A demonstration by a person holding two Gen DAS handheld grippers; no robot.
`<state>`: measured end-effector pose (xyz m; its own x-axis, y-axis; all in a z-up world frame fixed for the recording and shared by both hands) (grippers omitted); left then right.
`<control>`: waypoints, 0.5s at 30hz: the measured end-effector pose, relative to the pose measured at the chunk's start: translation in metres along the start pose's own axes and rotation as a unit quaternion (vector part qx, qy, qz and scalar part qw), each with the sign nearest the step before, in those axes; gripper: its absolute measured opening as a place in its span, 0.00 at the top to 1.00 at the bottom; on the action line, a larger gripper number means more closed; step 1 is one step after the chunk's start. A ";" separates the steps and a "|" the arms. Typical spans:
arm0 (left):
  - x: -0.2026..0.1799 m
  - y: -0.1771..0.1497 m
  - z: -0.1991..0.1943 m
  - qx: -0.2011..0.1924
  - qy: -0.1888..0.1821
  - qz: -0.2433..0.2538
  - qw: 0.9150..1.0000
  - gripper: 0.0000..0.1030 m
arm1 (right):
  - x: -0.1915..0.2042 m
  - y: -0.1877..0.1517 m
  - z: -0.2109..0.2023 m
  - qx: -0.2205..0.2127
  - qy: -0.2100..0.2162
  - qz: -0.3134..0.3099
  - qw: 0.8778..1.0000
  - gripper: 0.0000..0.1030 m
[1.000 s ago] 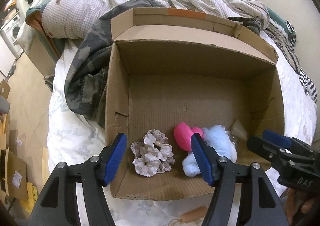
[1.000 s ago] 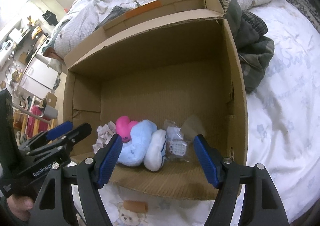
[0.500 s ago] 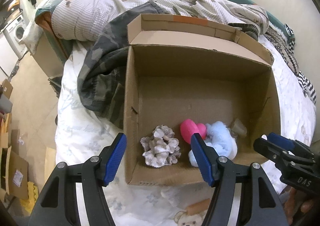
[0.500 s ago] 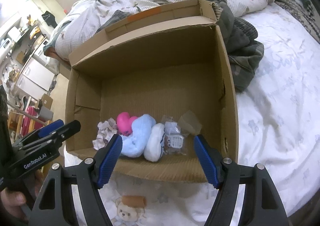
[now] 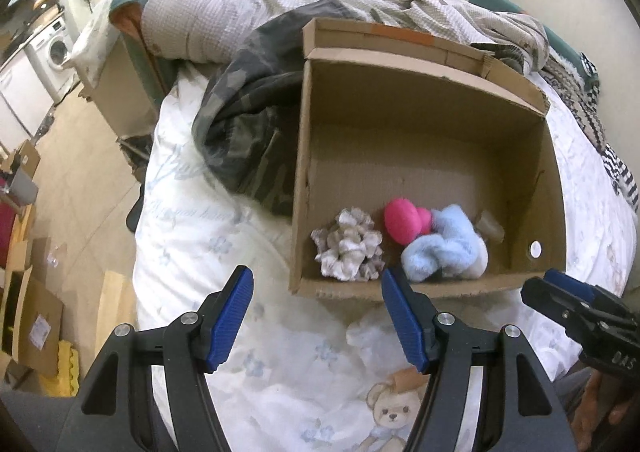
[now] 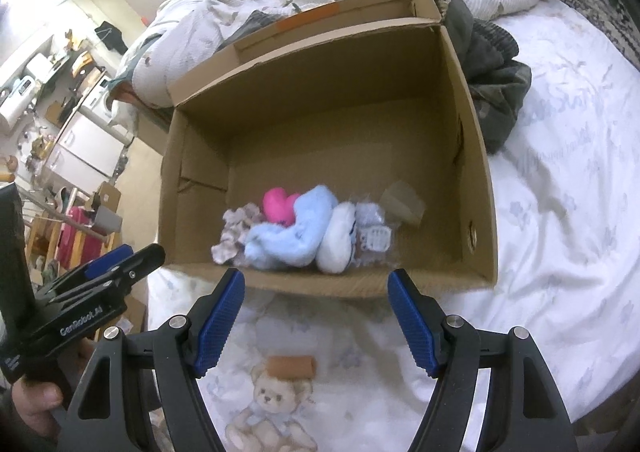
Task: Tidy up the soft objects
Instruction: 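Withdraw both open tools from the box toward the sheet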
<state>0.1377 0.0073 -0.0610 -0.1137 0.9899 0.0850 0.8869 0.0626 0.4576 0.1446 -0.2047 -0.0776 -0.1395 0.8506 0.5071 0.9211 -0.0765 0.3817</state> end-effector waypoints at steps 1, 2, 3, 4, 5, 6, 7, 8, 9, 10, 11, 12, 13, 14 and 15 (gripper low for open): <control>0.003 -0.004 0.001 0.005 0.001 -0.004 1.000 0.38 | 0.001 -0.004 0.000 0.002 0.005 0.000 1.000 0.24; 0.006 -0.009 0.002 0.013 0.003 -0.008 1.000 0.38 | 0.002 -0.008 0.000 0.006 0.008 0.000 1.000 0.24; 0.008 -0.012 0.004 0.019 0.004 -0.011 1.000 0.38 | 0.003 -0.013 0.001 0.012 0.012 0.000 1.000 0.24; 0.009 -0.016 0.006 0.025 0.005 -0.014 1.000 0.38 | 0.003 -0.017 0.003 0.019 0.017 0.002 1.000 0.24; 0.011 -0.020 0.009 0.034 0.005 -0.017 0.999 0.38 | 0.003 -0.021 0.007 0.028 0.023 0.006 0.999 0.24; 0.012 -0.025 0.012 0.045 0.007 -0.018 0.999 0.38 | 0.003 -0.025 0.012 0.040 0.029 0.012 0.999 0.24; 0.013 -0.029 0.015 0.052 0.008 -0.018 0.998 0.38 | 0.004 -0.030 0.019 0.054 0.037 0.020 0.998 0.24; 0.013 -0.034 0.020 0.064 0.009 -0.015 0.998 0.38 | 0.004 -0.035 0.027 0.069 0.045 0.027 0.996 0.24; 0.012 -0.037 0.022 0.070 0.010 -0.013 0.997 0.38 | 0.004 -0.038 0.034 0.083 0.050 0.031 0.995 0.24; 0.011 -0.041 0.026 0.078 0.011 -0.008 0.997 0.38 | 0.005 -0.042 0.043 0.100 0.052 0.036 0.993 0.24; 0.011 -0.044 0.029 0.085 0.011 -0.004 0.996 0.38 | 0.004 -0.046 0.052 0.116 0.051 0.039 0.991 0.24; 0.010 -0.048 0.032 0.093 0.011 -0.001 0.996 0.38 | 0.004 -0.050 0.060 0.129 0.050 0.041 0.990 0.24; 0.011 -0.050 0.035 0.100 0.012 0.001 0.995 0.38 | 0.003 -0.052 0.069 0.141 0.047 0.044 0.988 0.24; 0.012 -0.052 0.039 0.109 0.013 0.002 0.994 0.38 | 0.003 -0.055 0.075 0.150 0.046 0.047 0.986 0.25; 0.012 -0.054 0.043 0.120 0.014 0.003 0.993 0.38 | 0.003 -0.057 0.081 0.160 0.044 0.050 0.985 0.27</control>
Point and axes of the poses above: each gripper's, at about its wrist camera, not at the fingertips, and z roughly the way its jaws point, x to its left, y to its top, the point moved 3 cm from there along z, roughly the way its jaws point, and after that the axes turned 8 degrees about y, right-handed, at the moved point
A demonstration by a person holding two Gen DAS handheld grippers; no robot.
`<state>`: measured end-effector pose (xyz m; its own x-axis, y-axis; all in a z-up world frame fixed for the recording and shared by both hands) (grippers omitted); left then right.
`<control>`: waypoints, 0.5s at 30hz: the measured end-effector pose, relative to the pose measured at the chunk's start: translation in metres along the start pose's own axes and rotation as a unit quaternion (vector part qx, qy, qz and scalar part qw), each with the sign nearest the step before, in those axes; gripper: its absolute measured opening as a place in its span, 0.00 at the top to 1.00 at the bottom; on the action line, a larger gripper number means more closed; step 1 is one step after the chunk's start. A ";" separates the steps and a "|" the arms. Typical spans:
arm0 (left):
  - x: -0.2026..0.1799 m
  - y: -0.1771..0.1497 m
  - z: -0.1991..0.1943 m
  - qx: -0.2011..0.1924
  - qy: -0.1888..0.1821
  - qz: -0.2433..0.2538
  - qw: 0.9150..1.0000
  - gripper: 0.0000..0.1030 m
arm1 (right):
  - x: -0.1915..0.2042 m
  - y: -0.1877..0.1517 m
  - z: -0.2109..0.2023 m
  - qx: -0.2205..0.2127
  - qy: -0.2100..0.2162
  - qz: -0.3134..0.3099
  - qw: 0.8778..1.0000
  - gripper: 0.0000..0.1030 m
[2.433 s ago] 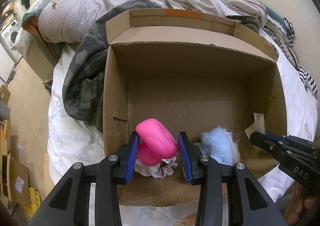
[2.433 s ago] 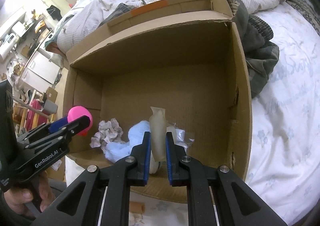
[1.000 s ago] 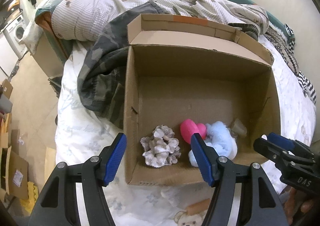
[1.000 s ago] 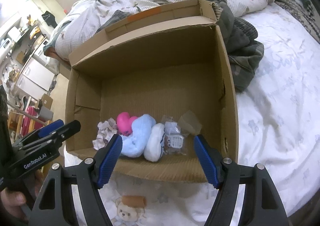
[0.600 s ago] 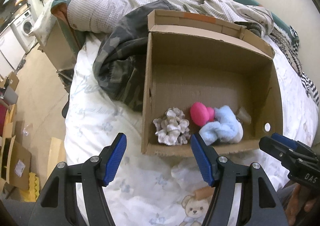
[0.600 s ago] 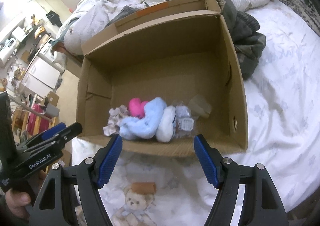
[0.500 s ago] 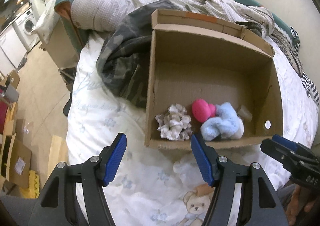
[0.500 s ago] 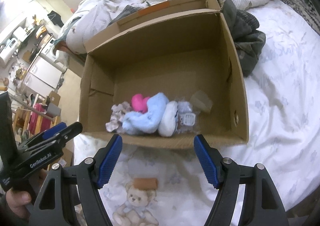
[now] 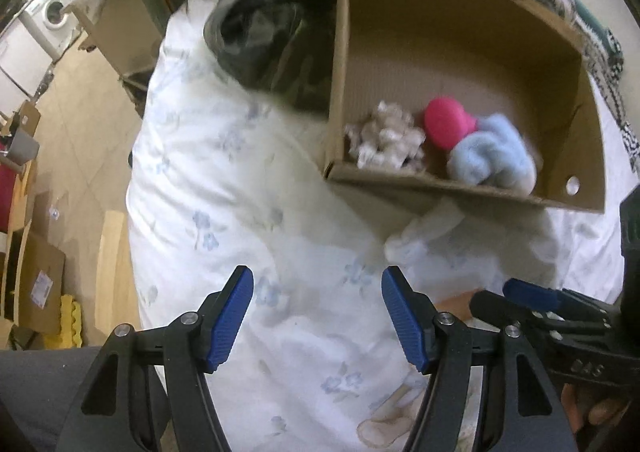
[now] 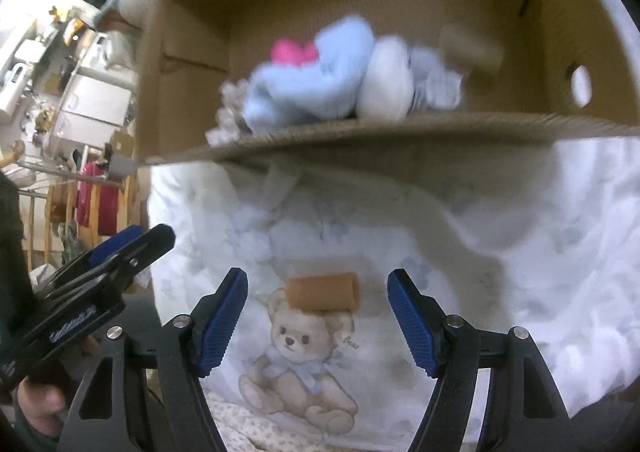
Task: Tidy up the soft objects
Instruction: 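Withdraw both open tools from the box toward the sheet, then grasp the white sock with the left tool while the right tool grasps the tan cylinder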
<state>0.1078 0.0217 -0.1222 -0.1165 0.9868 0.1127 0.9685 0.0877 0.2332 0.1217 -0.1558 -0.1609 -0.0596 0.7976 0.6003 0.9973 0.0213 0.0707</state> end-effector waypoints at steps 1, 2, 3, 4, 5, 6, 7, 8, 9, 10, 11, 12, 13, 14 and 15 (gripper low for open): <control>0.001 0.000 0.003 0.008 -0.002 0.000 1.000 0.38 | -0.001 0.001 0.006 0.008 -0.003 0.003 1.000 0.31; 0.002 0.000 0.005 0.014 -0.006 -0.001 1.000 0.38 | -0.001 0.001 0.011 0.016 -0.005 0.003 1.000 0.33; 0.003 -0.001 0.006 0.016 -0.009 -0.003 1.000 0.38 | 0.000 0.001 0.016 0.024 -0.008 0.002 1.000 0.34; 0.004 -0.001 0.007 0.017 -0.009 -0.005 1.000 0.38 | 0.000 0.001 0.021 0.034 -0.010 0.001 0.999 0.36; 0.005 -0.001 0.008 0.018 -0.008 -0.006 1.000 0.38 | 0.001 0.001 0.025 0.042 -0.009 -0.001 0.999 0.40; 0.006 0.000 0.008 0.018 -0.007 -0.006 1.000 0.38 | 0.002 0.000 0.029 0.049 -0.007 -0.004 0.999 0.46; 0.006 0.000 0.008 0.020 -0.008 -0.008 1.000 0.38 | 0.004 0.000 0.032 0.059 -0.008 -0.010 0.998 0.50; 0.005 0.000 0.009 0.022 -0.010 -0.010 1.000 0.38 | 0.006 -0.001 0.035 0.064 -0.011 -0.017 0.998 0.54; 0.005 0.001 0.010 0.022 -0.011 -0.010 1.000 0.38 | 0.009 -0.003 0.037 0.067 -0.015 -0.025 0.997 0.65; 0.004 0.001 0.011 0.023 -0.012 -0.009 1.000 0.38 | 0.011 -0.004 0.038 0.071 -0.019 -0.033 0.997 0.72; 0.001 0.002 0.011 0.022 -0.011 -0.007 1.000 0.38 | 0.013 -0.005 0.039 0.074 -0.022 -0.039 0.996 0.76; 0.000 0.003 0.011 0.021 -0.011 -0.006 1.000 0.38 | 0.015 -0.006 0.039 0.073 -0.025 -0.047 0.996 0.88; -0.001 0.004 0.011 0.020 -0.011 -0.004 1.000 0.38 | 0.017 -0.005 0.038 0.071 -0.030 -0.058 0.995 0.95; -0.003 0.005 0.011 0.019 -0.018 -0.005 1.000 0.38 | 0.019 -0.005 0.037 0.068 -0.033 -0.067 0.995 0.96; -0.005 0.006 0.011 0.018 -0.025 -0.006 0.999 0.38 | 0.021 -0.005 0.034 0.066 -0.028 -0.070 0.995 0.96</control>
Point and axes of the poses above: each gripper's, at about its wrist camera, not at the fingertips, and z roughly the way its jaws point, x to its left, y to its top, the point moved 3 cm from there along z, roughly the way its jaws point, and after that the axes turned 8 degrees about y, right-handed, at the moved point
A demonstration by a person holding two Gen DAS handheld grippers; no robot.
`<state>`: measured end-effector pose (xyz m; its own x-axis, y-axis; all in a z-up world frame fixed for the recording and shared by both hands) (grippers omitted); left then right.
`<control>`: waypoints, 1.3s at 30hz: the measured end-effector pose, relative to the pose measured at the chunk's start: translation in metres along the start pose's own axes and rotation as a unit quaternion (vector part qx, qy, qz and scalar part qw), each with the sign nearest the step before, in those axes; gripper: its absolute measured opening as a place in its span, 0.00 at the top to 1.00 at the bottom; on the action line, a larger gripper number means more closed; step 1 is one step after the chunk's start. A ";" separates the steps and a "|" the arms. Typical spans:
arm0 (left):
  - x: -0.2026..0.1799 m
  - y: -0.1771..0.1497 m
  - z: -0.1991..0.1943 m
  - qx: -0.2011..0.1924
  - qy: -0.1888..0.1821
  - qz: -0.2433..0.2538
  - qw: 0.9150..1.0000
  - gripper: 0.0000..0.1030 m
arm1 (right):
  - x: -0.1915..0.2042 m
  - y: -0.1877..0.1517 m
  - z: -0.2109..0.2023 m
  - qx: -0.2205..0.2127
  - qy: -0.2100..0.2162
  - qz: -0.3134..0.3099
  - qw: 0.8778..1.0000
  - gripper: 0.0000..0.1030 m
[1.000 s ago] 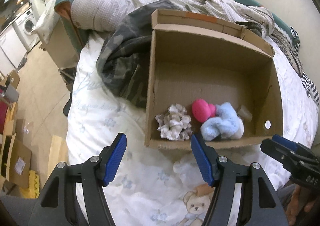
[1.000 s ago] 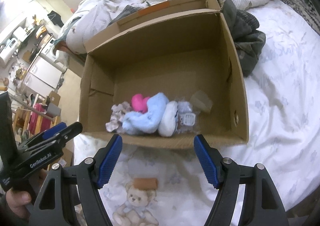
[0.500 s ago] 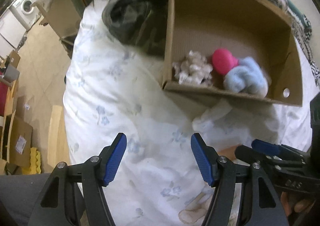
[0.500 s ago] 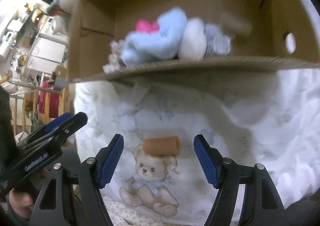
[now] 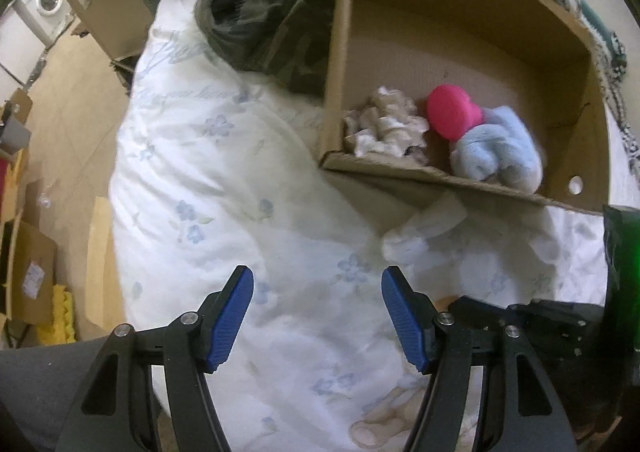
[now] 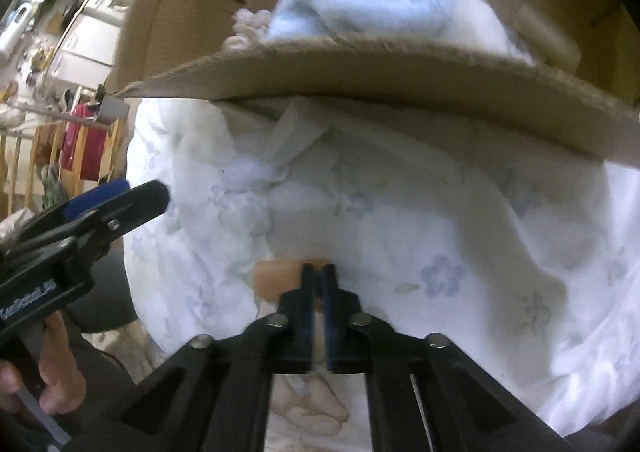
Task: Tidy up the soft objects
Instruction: 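Grasp the white sock with the left tool while the right tool grasps the tan cylinder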
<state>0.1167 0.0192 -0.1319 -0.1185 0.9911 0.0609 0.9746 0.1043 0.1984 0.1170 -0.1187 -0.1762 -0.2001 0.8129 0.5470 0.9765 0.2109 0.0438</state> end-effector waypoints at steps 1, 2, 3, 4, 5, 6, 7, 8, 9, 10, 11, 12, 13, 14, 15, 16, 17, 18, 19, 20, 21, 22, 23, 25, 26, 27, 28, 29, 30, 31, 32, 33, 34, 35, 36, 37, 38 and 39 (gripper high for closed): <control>-0.002 0.001 -0.001 -0.001 -0.005 0.000 1.000 0.38 | 0.001 0.000 -0.003 -0.002 0.009 0.000 1.000 0.96; -0.004 0.002 -0.001 -0.003 -0.011 0.000 1.000 0.38 | 0.001 -0.001 -0.006 -0.006 0.012 -0.002 1.000 0.96; -0.007 0.002 -0.002 -0.005 -0.014 0.001 1.000 0.38 | 0.001 -0.002 -0.011 -0.011 0.014 -0.003 1.000 0.96; -0.010 0.002 -0.001 -0.005 -0.015 0.004 1.000 0.38 | 0.001 -0.003 -0.018 -0.020 0.016 -0.004 1.000 0.96; -0.013 0.002 0.000 -0.004 -0.017 0.008 1.000 0.38 | 0.001 -0.004 -0.023 -0.028 0.016 -0.005 0.999 0.96; -0.017 0.002 0.002 -0.003 -0.020 0.011 1.000 0.38 | -0.001 -0.005 -0.029 -0.037 0.015 -0.005 0.999 0.96; -0.022 0.003 0.003 -0.003 -0.024 0.015 1.000 0.38 | -0.003 -0.006 -0.036 -0.047 0.015 -0.003 0.999 0.96; -0.028 0.004 0.004 -0.003 -0.026 0.021 0.999 0.38 | -0.006 -0.007 -0.042 -0.056 0.014 0.001 0.998 0.96; -0.035 0.005 0.006 -0.005 -0.026 0.030 0.999 0.38 | -0.008 -0.005 -0.044 -0.064 0.011 0.003 0.998 0.96; -0.040 0.006 0.008 -0.006 -0.026 0.038 0.999 0.38 | -0.011 -0.006 -0.049 -0.072 0.009 0.008 0.997 0.96; -0.049 0.008 0.010 -0.008 -0.026 0.049 0.998 0.38 | -0.014 -0.007 -0.052 -0.077 0.009 0.013 0.997 0.96; -0.053 0.009 0.012 -0.008 -0.029 0.053 0.998 0.38 | -0.018 -0.008 -0.056 -0.082 0.007 0.018 0.996 0.96; -0.057 0.011 0.015 -0.006 -0.035 0.055 0.998 0.38 | -0.022 -0.009 -0.059 -0.086 0.006 0.021 0.996 0.96; -0.061 0.013 0.017 -0.006 -0.039 0.056 0.998 0.38 | -0.026 -0.011 -0.062 -0.089 0.003 0.024 0.996 0.96; -0.064 0.015 0.019 -0.006 -0.042 0.058 0.997 0.38 | -0.029 -0.011 -0.065 -0.092 0.000 0.026 0.995 0.96; -0.068 0.016 0.021 -0.006 -0.043 0.063 0.997 0.38 | -0.031 -0.012 -0.066 -0.095 -0.001 0.028 0.995 0.96; -0.072 0.017 0.026 -0.002 -0.040 0.072 0.997 0.39 | -0.033 -0.012 -0.068 -0.096 -0.001 0.030 0.995 0.96; -0.075 0.017 0.030 0.001 -0.037 0.076 0.996 0.41 | -0.037 -0.012 -0.071 -0.098 -0.002 0.031 0.995 0.96; -0.076 0.017 0.033 0.004 -0.033 0.078 0.996 0.50 | -0.040 -0.012 -0.073 -0.100 -0.002 0.033 0.994 0.96; -0.077 0.017 0.038 0.013 -0.031 0.080 0.996 0.62 | -0.042 -0.012 -0.074 -0.101 -0.001 0.034 0.994 0.96; -0.078 0.017 0.041 0.019 -0.031 0.081 0.996 0.68 | -0.042 -0.011 -0.075 -0.102 -0.002 0.035 0.994 0.96; -0.078 0.016 0.044 0.026 -0.031 0.080 0.996 0.77 | -0.042 -0.010 -0.075 -0.103 -0.002 0.035 0.994 0.96; -0.076 0.016 0.045 0.028 -0.036 0.075 0.996 0.77 | -0.041 -0.009 -0.075 -0.103 -0.002 0.034 0.994 0.96; -0.073 0.016 0.044 0.025 -0.043 0.072 0.996 0.77 | -0.038 -0.007 -0.075 -0.103 0.000 0.030 0.994 0.96; -0.072 0.016 0.044 0.026 -0.042 0.073 0.996 0.78 | -0.040 -0.006 -0.078 -0.103 0.000 0.028 0.994 0.96; -0.070 0.016 0.044 0.026 -0.040 0.072 0.996 0.78 | -0.038 -0.005 -0.078 -0.103 -0.001 0.025 0.994 0.97; -0.068 0.016 0.044 0.028 -0.037 0.069 0.997 0.78 | -0.038 -0.006 -0.078 -0.102 -0.001 0.023 0.995 0.96; -0.064 0.014 0.044 0.030 -0.035 0.066 0.997 0.78 | -0.037 -0.007 -0.077 -0.102 -0.001 0.021 0.995 0.96; -0.061 0.015 0.044 0.031 -0.033 0.063 0.997 0.78 | -0.035 -0.007 -0.077 -0.103 -0.001 0.020 0.995 0.96; -0.059 0.014 0.043 0.030 -0.031 0.061 0.997 0.78 | -0.034 -0.006 -0.077 -0.103 0.000 0.018 0.994 0.97; -0.057 0.013 0.040 0.026 -0.026 0.059 0.998 0.78 | -0.032 -0.006 -0.078 -0.104 0.000 0.016 0.994 0.96; -0.053 0.010 0.038 0.024 -0.025 0.058 0.998 0.78 | -0.031 -0.006 -0.078 -0.105 -0.001 0.015 0.994 0.96; -0.050 0.009 0.036 0.022 -0.024 0.056 0.998 0.78 | -0.030 -0.006 -0.078 -0.106 0.000 0.014 0.994 0.96; -0.048 0.008 0.033 0.019 -0.022 0.054 0.998 0.78 | -0.028 -0.006 -0.078 -0.107 0.000 0.013 0.994 0.96; -0.046 0.006 0.030 0.016 -0.019 0.051 0.998 0.78 | -0.026 -0.006 -0.078 -0.107 0.001 0.012 0.994 0.96; -0.043 0.005 0.028 0.013 -0.016 0.049 0.999 0.78 | -0.024 -0.006 -0.078 -0.108 0.001 0.011 0.994 0.96; -0.039 0.004 0.024 0.010 -0.011 0.044 0.999 0.78 | -0.022 -0.006 -0.077 -0.110 0.002 0.009 0.994 0.96; -0.035 -0.004 0.024 0.009 -0.009 0.040 0.999 0.78 | -0.020 -0.006 -0.078 -0.111 0.002 0.007 0.994 0.96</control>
Point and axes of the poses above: each gripper's, at about its wrist camera, not at the fingertips, and z roughly the way its jaws point, x to its left, y to its top, the point moved 3 cm from there along z, roughly the way its jaws point, and after that the axes turned 8 degrees about y, right-handed, at the moved point
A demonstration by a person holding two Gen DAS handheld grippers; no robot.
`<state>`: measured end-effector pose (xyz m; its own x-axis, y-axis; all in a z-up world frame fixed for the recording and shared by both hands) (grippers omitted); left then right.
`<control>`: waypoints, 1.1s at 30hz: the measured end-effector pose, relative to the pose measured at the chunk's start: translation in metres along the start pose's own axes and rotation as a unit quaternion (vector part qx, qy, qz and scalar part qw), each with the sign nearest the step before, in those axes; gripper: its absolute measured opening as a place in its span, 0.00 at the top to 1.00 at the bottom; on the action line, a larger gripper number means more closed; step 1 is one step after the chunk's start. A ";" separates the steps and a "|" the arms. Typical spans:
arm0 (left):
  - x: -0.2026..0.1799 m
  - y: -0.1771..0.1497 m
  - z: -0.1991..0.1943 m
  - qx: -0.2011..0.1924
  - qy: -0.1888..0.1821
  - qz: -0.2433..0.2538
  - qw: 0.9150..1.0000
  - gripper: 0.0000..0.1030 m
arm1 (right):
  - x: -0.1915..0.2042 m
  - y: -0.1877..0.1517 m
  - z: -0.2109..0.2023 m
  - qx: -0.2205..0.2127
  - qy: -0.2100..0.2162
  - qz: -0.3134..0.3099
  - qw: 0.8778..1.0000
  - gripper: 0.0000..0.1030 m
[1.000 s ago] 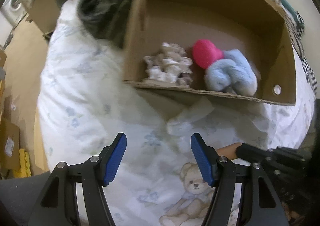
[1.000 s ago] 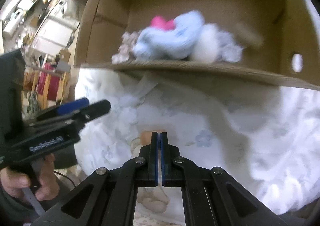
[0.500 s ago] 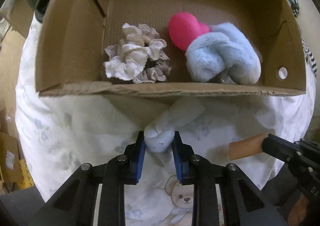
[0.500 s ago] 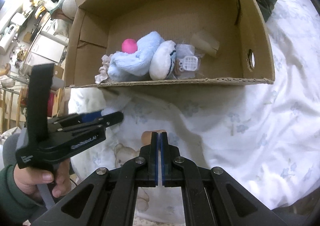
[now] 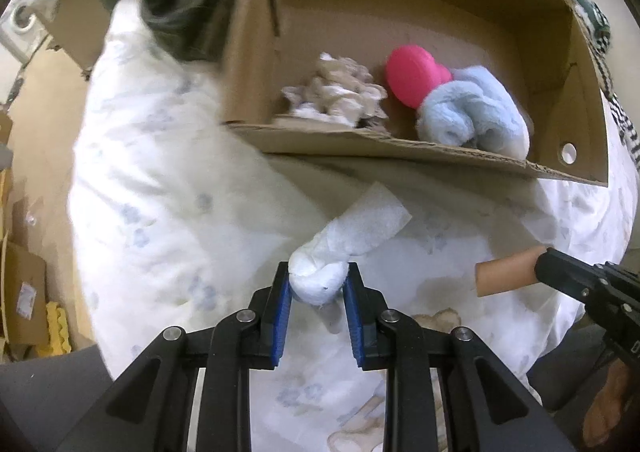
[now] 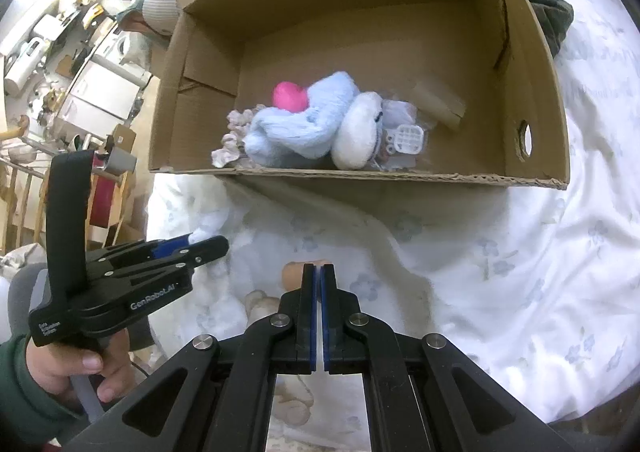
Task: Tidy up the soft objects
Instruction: 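Carry the white sock and the tan cylinder over the box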
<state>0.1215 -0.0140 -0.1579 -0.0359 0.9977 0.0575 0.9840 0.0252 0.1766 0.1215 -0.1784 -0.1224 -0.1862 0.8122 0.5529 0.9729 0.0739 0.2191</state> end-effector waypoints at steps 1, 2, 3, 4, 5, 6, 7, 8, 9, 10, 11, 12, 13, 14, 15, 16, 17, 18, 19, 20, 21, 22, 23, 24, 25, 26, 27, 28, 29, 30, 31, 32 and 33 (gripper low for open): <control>0.006 -0.003 -0.006 -0.004 -0.002 -0.007 1.000 0.78 | 0.003 0.000 0.000 -0.002 0.002 -0.002 1.000 0.96; 0.013 -0.005 -0.011 -0.008 -0.005 -0.016 1.000 0.78 | 0.005 0.001 -0.001 -0.004 0.004 -0.003 1.000 0.96; 0.017 -0.004 -0.016 -0.013 -0.007 -0.025 1.000 0.78 | 0.007 0.001 -0.002 -0.006 0.007 -0.005 1.000 0.96; 0.022 -0.004 -0.021 -0.018 -0.009 -0.033 0.999 0.78 | 0.008 0.001 -0.005 -0.009 0.010 -0.006 1.000 0.96; 0.027 -0.005 -0.026 -0.022 -0.008 -0.038 0.999 0.78 | 0.010 0.001 -0.008 -0.012 0.013 -0.008 1.000 0.96; 0.031 -0.007 -0.034 -0.027 -0.008 -0.044 0.999 0.78 | 0.012 0.001 -0.010 -0.016 0.017 -0.008 1.000 0.96; 0.031 -0.012 -0.039 -0.031 -0.008 -0.046 0.998 0.78 | 0.015 0.001 -0.014 -0.020 0.023 -0.008 1.000 0.96; 0.032 -0.015 -0.046 -0.037 -0.007 -0.048 0.998 0.78 | 0.017 0.002 -0.017 -0.024 0.026 -0.011 0.999 0.96; 0.034 -0.018 -0.052 -0.041 -0.007 -0.049 0.998 0.78 | 0.020 0.003 -0.020 -0.029 0.030 -0.012 0.999 0.96; 0.036 -0.024 -0.061 -0.050 -0.008 -0.050 0.997 0.78 | 0.023 0.005 -0.024 -0.035 0.036 -0.013 0.999 0.96; 0.037 -0.025 -0.070 -0.060 -0.007 -0.053 0.997 0.78 | 0.026 0.006 -0.028 -0.039 0.041 -0.014 0.998 0.96; 0.038 -0.022 -0.080 -0.067 -0.005 -0.056 0.996 0.78 | 0.029 0.008 -0.032 -0.043 0.046 -0.015 0.998 0.96; 0.045 -0.017 -0.088 -0.075 -0.004 -0.058 0.995 0.78 | 0.032 0.011 -0.034 -0.047 0.049 -0.018 0.998 0.96; 0.045 -0.014 -0.099 -0.090 -0.001 -0.057 0.994 0.78 | 0.036 0.014 -0.039 -0.053 0.052 -0.022 0.997 0.96; 0.044 -0.008 -0.103 -0.098 0.003 -0.055 0.994 0.78 | 0.039 0.018 -0.044 -0.061 0.055 -0.025 0.996 0.96; 0.043 -0.001 -0.111 -0.110 0.007 -0.051 0.993 0.78 | 0.040 0.021 -0.049 -0.068 0.058 -0.026 0.996 0.96; 0.043 0.003 -0.117 -0.120 0.010 -0.048 0.992 0.78 | 0.041 0.025 -0.055 -0.075 0.063 -0.025 0.995 0.96; 0.042 0.011 -0.125 -0.130 0.012 -0.045 0.990 0.78 | 0.041 0.030 -0.061 -0.082 0.065 -0.022 0.994 0.96; 0.042 0.017 -0.129 -0.138 0.013 -0.042 0.990 0.78 | 0.041 0.034 -0.066 -0.089 0.066 -0.021 0.994 0.96; 0.041 0.023 -0.136 -0.147 0.015 -0.039 0.988 0.78 | 0.040 0.038 -0.072 -0.095 0.066 -0.020 0.993 0.96; 0.041 0.031 -0.136 -0.151 0.015 -0.035 0.988 0.78 | 0.039 0.044 -0.078 -0.104 0.066 -0.018 0.992 0.96; 0.039 0.038 -0.139 -0.156 0.015 -0.029 0.987 0.78 | 0.037 0.048 -0.083 -0.111 0.064 -0.017 0.992 0.96; 0.036 0.044 -0.143 -0.162 0.018 -0.022 0.986 0.78 | 0.035 0.053 -0.088 -0.117 0.060 -0.016 0.991 0.97; 0.032 0.048 -0.145 -0.166 0.020 -0.019 0.986 0.78 | 0.031 0.059 -0.093 -0.124 0.056 -0.015 0.991 0.96; 0.029 0.054 -0.147 -0.171 0.021 -0.015 0.985 0.78 | 0.029 0.064 -0.096 -0.130 0.053 -0.013 0.990 0.96; 0.028 0.061 -0.146 -0.173 0.022 -0.014 0.985 0.78 | 0.024 0.069 -0.100 -0.137 0.050 -0.011 0.989 0.96; 0.028 0.068 -0.143 -0.175 0.021 -0.014 0.984 0.78 | 0.019 0.073 -0.104 -0.145 0.047 -0.006 0.988 0.96; 0.027 0.073 -0.142 -0.176 0.021 -0.015 0.984 0.78 | 0.014 0.076 -0.107 -0.151 0.047 -0.002 0.987 0.96; 0.026 0.078 -0.141 -0.177 0.021 -0.016 0.984 0.78 | 0.009 0.080 -0.109 -0.156 0.045 0.001 0.987 0.96; 0.024 0.083 -0.138 -0.177 0.021 -0.018 0.984 0.78 | 0.003 0.083 -0.110 -0.161 0.041 0.006 0.986 0.96; 0.022 0.087 -0.136 -0.177 0.021 -0.018 0.984 0.78 | -0.001 0.085 -0.110 -0.163 0.040 0.010 0.986 0.96; 0.020 0.092 -0.132 -0.178 0.025 -0.017 0.984 0.78 | -0.007 0.087 -0.108 -0.162 0.040 0.019 0.986 0.96; 0.018 0.094 -0.128 -0.177 0.028 -0.015 0.984 0.78 | -0.013 0.088 -0.105 -0.160 0.039 0.028 0.986 0.96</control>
<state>0.1911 -0.0018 -0.0140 -0.0825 0.9916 0.0992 0.8599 0.0205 0.5101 0.1955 -0.2434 -0.0261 -0.1552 0.7620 0.6287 0.8914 -0.1663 0.4216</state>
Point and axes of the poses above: each gripper's, at about its wrist camera, not at the fingertips, and z roughly the way its jaws point, x to its left, y to its top, the point moved 3 cm from there along z, roughly the way its jaws point, and after that the axes turned 8 degrees about y, right-handed, at the moved point
